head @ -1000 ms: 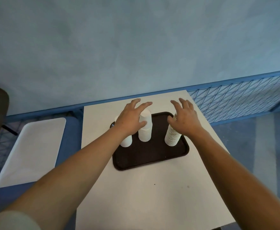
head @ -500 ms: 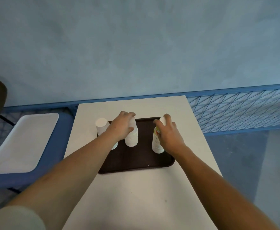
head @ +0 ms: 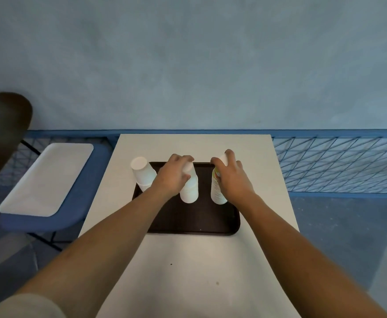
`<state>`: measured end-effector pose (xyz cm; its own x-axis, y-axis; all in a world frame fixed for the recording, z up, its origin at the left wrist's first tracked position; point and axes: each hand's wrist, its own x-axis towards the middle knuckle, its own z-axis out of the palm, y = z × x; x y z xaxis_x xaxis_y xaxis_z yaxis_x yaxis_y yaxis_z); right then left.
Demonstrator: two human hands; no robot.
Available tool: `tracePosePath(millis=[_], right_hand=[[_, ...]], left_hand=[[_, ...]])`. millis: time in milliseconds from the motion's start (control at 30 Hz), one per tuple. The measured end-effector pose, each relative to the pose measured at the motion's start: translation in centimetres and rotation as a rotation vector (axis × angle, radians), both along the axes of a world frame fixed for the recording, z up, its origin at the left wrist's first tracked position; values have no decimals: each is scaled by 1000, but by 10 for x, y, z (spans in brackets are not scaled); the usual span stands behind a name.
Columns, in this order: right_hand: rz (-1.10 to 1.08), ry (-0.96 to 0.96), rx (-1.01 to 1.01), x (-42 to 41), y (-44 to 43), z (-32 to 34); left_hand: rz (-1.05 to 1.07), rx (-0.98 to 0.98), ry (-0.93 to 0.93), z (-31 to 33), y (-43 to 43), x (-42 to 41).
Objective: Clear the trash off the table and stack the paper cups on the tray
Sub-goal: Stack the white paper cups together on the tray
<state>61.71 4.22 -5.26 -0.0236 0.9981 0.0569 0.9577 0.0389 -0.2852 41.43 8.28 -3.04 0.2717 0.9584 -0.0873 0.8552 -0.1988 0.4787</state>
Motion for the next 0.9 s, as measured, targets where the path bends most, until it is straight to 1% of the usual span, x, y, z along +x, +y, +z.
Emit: tracePosePath(millis=[167, 300, 467, 567, 633, 700, 800, 867, 900], right_hand=[[14, 22, -5, -1, 5, 1], [13, 7, -20, -1, 6, 3], [7, -5, -41, -3, 5, 6], [-7, -20, -48, -3, 3, 7], [-7, -18, -54, -3, 3, 9], [-7, -18, -58, -3, 4, 10], [-21, -18, -61, -4, 4, 10], [-31, -12, -60, -6, 4, 9], [-35, -9, -58, -6, 4, 8]], left_hand=[[78, 78, -37, -11, -8, 3], [139, 105, -59, -14, -10, 6], [133, 114, -53, -19, -7, 5], [80, 81, -34, -19, -4, 0], [60, 81, 10, -16, -4, -6], [73, 125, 90, -8, -4, -15], [114, 246, 311, 5, 5, -39], [197, 246, 443, 8, 16, -60], [235, 206, 488, 9, 21, -70]])
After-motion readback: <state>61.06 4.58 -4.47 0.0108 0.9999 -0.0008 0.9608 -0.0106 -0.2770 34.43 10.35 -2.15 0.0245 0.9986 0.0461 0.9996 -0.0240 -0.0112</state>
